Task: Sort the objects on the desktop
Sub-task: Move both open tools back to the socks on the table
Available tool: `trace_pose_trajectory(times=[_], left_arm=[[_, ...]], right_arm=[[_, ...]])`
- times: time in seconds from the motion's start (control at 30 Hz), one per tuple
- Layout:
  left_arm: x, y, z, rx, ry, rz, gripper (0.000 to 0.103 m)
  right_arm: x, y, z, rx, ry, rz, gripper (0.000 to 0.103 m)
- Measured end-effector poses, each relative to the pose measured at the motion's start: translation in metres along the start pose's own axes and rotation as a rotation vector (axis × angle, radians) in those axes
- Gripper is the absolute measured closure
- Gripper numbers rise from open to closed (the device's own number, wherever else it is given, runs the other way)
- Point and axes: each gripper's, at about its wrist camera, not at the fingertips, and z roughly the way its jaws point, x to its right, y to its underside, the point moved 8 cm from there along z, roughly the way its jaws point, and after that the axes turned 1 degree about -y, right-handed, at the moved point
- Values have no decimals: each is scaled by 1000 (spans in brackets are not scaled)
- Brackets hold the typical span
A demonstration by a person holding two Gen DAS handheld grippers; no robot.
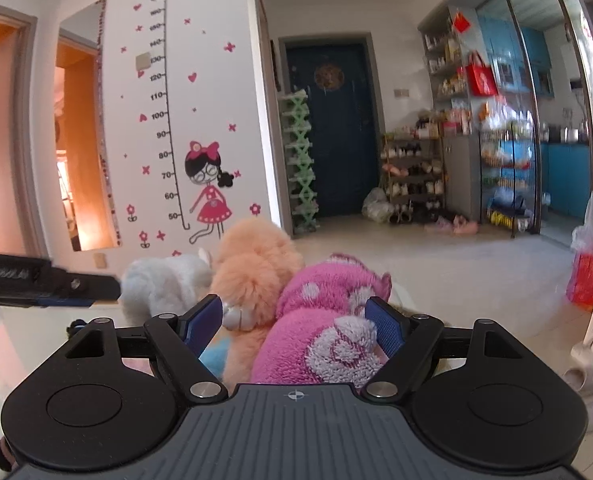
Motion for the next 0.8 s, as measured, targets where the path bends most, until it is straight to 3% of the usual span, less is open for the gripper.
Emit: trace_pose_trajectory(times=[0.1,0.23,0.33,0.4,0.43,0.63,0.8], left_arm=[[-10,5,-13,-2,-13,-28,52],[-23,7,-28,16,-34,-56,51],[-30,11,-34,13,-43,-75,51],[-32,12,-35,12,-50,-65,51],[-32,12,-34,7,-55,-57,51],[-40,33,-42,-29,-93,-79,47],[-43,71,-61,-83,-152,18,41]], right_arm=[[-10,-5,-16,36,-24,-32,20],[-42,0,-35,13,-216,-62,20],[-73,17,-41,-90,-442,-45,20],[-84,30,-35,-187,-562,44,20],[-88,35,-31,-213,-582,68,20],[-109,53,-24,-286,-592,18,20],[-108,58,-33,-255,-468,-67,18]])
